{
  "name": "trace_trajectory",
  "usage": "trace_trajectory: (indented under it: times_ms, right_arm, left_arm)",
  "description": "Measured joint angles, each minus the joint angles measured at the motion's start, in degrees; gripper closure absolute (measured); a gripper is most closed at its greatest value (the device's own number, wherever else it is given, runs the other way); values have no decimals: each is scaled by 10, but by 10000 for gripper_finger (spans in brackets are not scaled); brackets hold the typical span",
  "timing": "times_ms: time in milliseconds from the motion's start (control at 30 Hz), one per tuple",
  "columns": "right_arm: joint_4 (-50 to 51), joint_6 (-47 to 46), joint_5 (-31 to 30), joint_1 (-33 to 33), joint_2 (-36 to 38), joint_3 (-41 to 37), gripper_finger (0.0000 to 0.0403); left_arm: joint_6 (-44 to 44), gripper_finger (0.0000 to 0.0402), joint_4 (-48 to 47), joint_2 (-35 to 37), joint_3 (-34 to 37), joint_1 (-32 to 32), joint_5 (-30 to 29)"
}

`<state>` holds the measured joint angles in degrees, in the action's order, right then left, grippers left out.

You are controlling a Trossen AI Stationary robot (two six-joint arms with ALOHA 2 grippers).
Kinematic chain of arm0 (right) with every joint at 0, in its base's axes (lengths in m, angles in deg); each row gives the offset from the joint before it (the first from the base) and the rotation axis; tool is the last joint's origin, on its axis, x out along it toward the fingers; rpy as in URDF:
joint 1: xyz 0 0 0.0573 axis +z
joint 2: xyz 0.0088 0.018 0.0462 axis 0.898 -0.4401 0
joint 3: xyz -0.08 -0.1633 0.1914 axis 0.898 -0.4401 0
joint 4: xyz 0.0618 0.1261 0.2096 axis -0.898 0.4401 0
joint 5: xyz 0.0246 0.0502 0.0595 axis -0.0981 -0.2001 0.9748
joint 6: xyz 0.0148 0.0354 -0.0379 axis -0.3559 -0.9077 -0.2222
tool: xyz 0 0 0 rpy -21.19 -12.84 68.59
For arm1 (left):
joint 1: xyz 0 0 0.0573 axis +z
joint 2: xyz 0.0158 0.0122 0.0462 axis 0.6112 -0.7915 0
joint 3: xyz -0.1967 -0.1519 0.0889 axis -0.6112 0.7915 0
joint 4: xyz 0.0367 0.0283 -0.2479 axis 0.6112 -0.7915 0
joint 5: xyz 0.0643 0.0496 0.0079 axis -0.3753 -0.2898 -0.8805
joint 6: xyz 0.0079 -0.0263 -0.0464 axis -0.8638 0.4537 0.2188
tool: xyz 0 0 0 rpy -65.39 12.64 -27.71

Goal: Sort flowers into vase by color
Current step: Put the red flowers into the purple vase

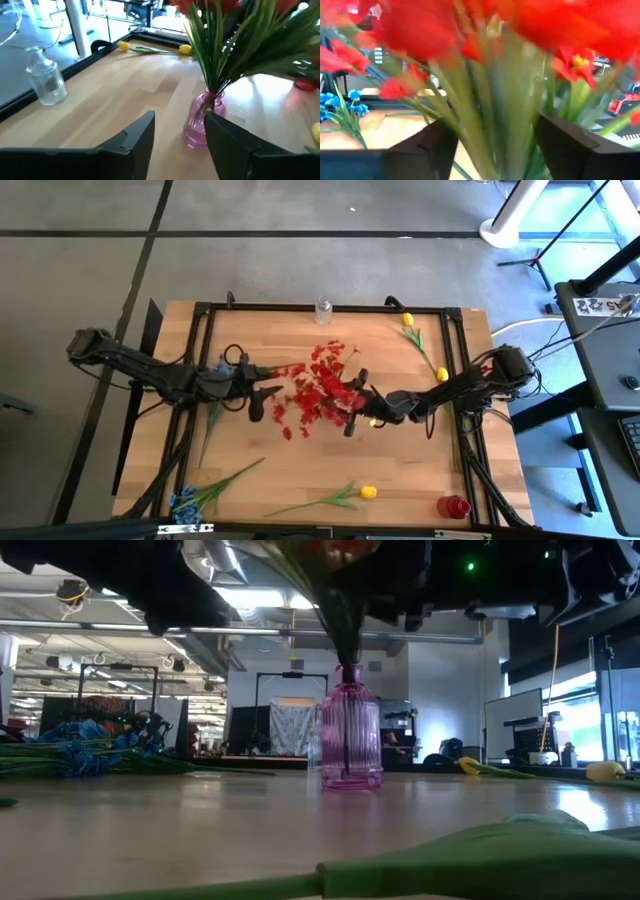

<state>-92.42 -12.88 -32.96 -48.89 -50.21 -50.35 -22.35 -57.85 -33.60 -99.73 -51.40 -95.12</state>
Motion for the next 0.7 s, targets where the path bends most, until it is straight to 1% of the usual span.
trace_trajectory:
  times_ms: [133, 233, 400, 633, 700]
  right_arm:
    - [38, -2, -1, 0, 29, 0, 123]
    - [54, -14, -1, 0, 52, 0, 109]
    - [88, -28, -5, 0, 92, 0, 103]
    - [91, -30, -5, 0, 132, 0, 102]
    - [91, -34, 7, 0, 141, 0, 102]
  left_arm:
    - [-3, 193, -7, 0, 0, 19, 0]
    - [-11, 177, -4, 0, 0, 29, 0]
    - [-14, 179, 0, 0, 0, 37, 0]
    - [-14, 183, 32, 0, 0, 37, 3]
    - [-14, 183, 37, 0, 0, 37, 7]
